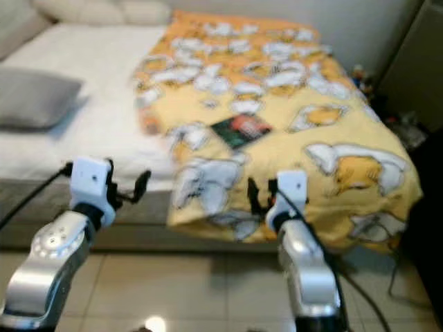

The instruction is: Clean up the room

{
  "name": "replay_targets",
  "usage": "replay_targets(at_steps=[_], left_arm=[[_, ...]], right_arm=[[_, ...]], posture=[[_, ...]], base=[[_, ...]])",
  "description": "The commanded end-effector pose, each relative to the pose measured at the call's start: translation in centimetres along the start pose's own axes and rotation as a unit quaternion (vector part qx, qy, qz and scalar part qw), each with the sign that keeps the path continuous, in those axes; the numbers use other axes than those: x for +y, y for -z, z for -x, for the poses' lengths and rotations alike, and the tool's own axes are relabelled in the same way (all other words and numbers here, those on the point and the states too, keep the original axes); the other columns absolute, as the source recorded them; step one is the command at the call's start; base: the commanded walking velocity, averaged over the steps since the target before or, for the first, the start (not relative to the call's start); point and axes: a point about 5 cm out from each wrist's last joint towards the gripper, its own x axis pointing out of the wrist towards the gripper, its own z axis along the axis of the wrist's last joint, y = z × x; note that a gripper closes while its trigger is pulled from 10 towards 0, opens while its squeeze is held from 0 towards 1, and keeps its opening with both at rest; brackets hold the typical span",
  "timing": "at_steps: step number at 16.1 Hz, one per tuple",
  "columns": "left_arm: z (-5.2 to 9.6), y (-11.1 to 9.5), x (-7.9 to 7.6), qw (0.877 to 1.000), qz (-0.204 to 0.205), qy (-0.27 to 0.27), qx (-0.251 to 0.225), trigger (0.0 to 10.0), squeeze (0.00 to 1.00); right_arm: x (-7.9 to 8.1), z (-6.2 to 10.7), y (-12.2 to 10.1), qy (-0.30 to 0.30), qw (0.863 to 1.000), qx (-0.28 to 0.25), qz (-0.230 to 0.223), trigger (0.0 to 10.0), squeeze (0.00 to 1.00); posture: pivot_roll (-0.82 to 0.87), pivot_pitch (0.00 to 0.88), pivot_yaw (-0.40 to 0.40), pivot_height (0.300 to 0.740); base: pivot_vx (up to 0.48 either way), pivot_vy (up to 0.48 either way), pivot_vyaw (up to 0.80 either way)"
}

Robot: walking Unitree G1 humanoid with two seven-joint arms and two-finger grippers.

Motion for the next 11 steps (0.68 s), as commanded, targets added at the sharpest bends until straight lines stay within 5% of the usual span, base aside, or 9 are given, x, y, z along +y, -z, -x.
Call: replay_targets(at_steps=[1,11], left_arm=[[-0.12,-0.41,-0.07,1.000,-0.001,0.001,-0.008,10.0,0.00],[-0.37,-0.57,0.21,1.000,0.003,-0.013,-0.010,10.0,0.00]], right_arm=[[-0.03,-0.10,-0.81,-0.004,1.000,-0.014,0.005,10.0,0.00],[-0.11,-0.43,-1.07,-0.005,1.000,-0.016,0.000,10.0,0.00]], posture=[[-0.02,0.000,-0.009,0.740],[-0.01,0.000,-0.022,0.740]], base=[[0.000,0.480,0.00],[0.000,0.480,0.00]])
